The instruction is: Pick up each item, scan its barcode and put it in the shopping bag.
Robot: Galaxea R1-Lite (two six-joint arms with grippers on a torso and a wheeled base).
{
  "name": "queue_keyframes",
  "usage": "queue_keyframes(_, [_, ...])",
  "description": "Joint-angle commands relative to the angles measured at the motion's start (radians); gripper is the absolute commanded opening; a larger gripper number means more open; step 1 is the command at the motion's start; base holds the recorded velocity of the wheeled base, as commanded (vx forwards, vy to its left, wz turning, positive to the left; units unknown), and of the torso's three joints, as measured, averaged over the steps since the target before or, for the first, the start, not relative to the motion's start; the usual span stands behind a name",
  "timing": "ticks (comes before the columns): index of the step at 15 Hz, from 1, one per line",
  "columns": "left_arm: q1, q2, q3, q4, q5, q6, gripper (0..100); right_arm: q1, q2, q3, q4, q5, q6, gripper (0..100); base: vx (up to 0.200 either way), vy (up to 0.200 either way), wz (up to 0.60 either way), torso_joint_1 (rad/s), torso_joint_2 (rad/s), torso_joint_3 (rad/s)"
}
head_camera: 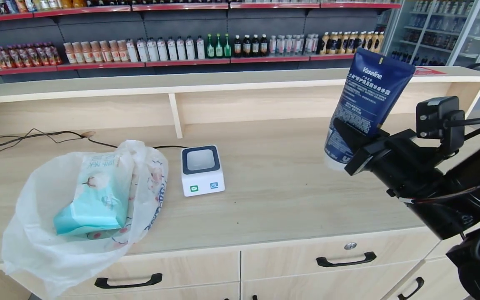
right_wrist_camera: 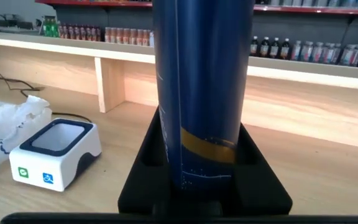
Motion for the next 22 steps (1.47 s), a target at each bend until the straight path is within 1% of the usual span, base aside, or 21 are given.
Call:
queue_keyframes(1, [0.000, 0.001, 0.000, 0.000, 0.000, 0.000, 0, -0.001, 0.004, -0.002, -0.007, 0.000, 0.000, 0, 0.000, 0.200, 0.00, 0.012, 0.00, 0.002])
queue_keyframes(6, [0.000, 0.001, 0.000, 0.000, 0.000, -0.001, 0, -0.006, -0.008, 0.031, -0.007, 0.000, 0.000, 0, 0.000, 0.200, 0.00, 0.010, 0.00, 0.003])
queue_keyframes(17, [0.000, 0.001, 0.000, 0.000, 0.000, -0.003, 0, -0.001, -0.008, 0.031, -0.007, 0.002, 0.000, 0, 0.000, 0.200, 0.00, 0.001, 0.00, 0.001])
queue_keyframes(21, [0.000, 0.000, 0.000, 0.000, 0.000, -0.003, 0, -0.001, -0.005, 0.024, -0.007, 0.002, 0.000, 0, 0.000, 0.000, 0.00, 0.000, 0.00, 0.000])
queue_keyframes(22, [0.000, 0.000, 0.000, -0.002, 0.000, -0.003, 0, -0.010, -0.002, -0.006, -0.007, 0.025, -0.003, 0, 0.000, 0.000, 0.00, 0.000, 0.00, 0.000])
